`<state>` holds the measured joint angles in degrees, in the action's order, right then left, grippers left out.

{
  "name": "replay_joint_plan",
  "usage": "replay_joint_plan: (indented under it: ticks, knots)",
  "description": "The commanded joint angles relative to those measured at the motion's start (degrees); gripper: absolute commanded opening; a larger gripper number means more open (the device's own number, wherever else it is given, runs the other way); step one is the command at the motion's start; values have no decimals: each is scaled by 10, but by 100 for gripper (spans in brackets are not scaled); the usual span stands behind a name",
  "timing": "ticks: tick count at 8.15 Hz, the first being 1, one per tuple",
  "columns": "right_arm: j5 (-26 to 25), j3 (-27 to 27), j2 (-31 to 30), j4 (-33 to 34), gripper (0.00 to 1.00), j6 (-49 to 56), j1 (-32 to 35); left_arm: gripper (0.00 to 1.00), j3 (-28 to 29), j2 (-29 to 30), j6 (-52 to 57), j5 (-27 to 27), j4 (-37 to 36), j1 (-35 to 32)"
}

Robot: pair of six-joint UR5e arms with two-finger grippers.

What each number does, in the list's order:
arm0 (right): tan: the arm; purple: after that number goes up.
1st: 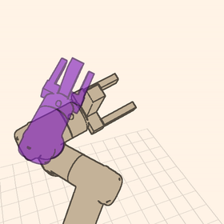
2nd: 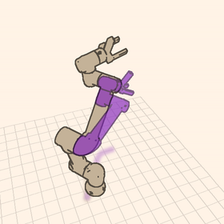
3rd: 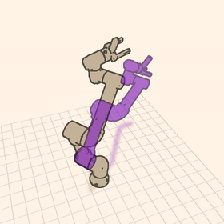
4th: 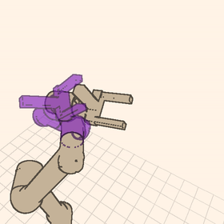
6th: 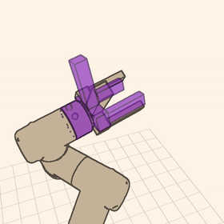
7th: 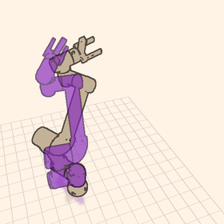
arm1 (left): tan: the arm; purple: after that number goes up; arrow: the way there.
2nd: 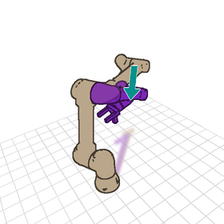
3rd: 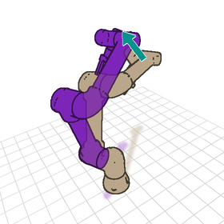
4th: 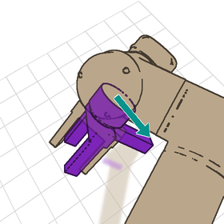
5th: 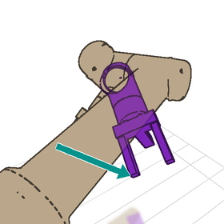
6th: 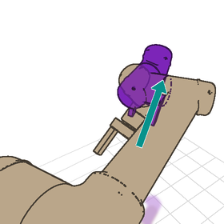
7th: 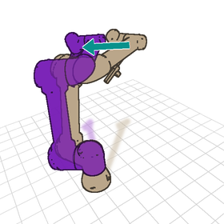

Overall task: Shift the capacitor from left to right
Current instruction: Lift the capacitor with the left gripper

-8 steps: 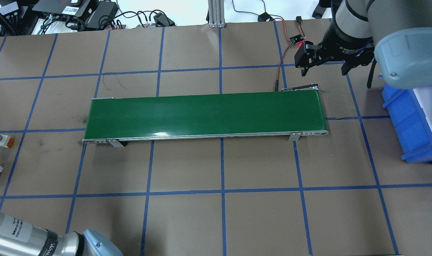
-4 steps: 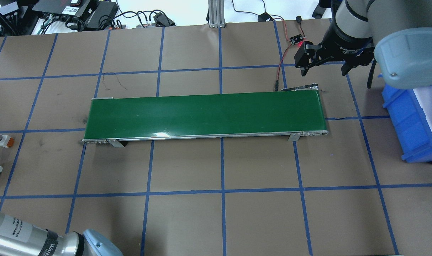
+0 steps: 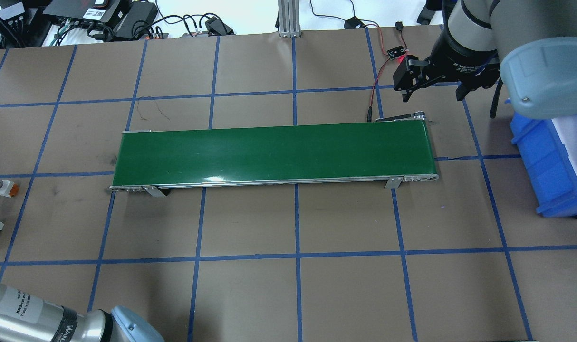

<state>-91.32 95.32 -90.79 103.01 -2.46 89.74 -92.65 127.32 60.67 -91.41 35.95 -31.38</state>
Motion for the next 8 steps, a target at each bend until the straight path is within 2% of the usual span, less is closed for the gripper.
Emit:
replay_joint_plan:
  ticks: [1, 2, 4, 5, 6, 8]
  knots:
    - [1, 0, 0, 0, 100, 0, 0, 19, 0, -2, -4, -3, 0, 0]
    - [1, 0, 0, 0, 100, 0, 0, 12, 0, -8, -8, -5, 0, 0]
    - [0, 0, 0, 0, 100, 0, 0, 12, -2, -30, -10, -9, 1, -3]
    - [0, 0, 0, 0, 100, 0, 0, 12, -2, -64, -13, -15, 7, -12]
    - [1, 0, 0, 1, 100, 0, 0, 12, -5, -109, -45, -38, 43, -36]
    - [1, 0, 0, 3, 100, 0, 0, 12, -6, -193, -147, -81, 167, -116]
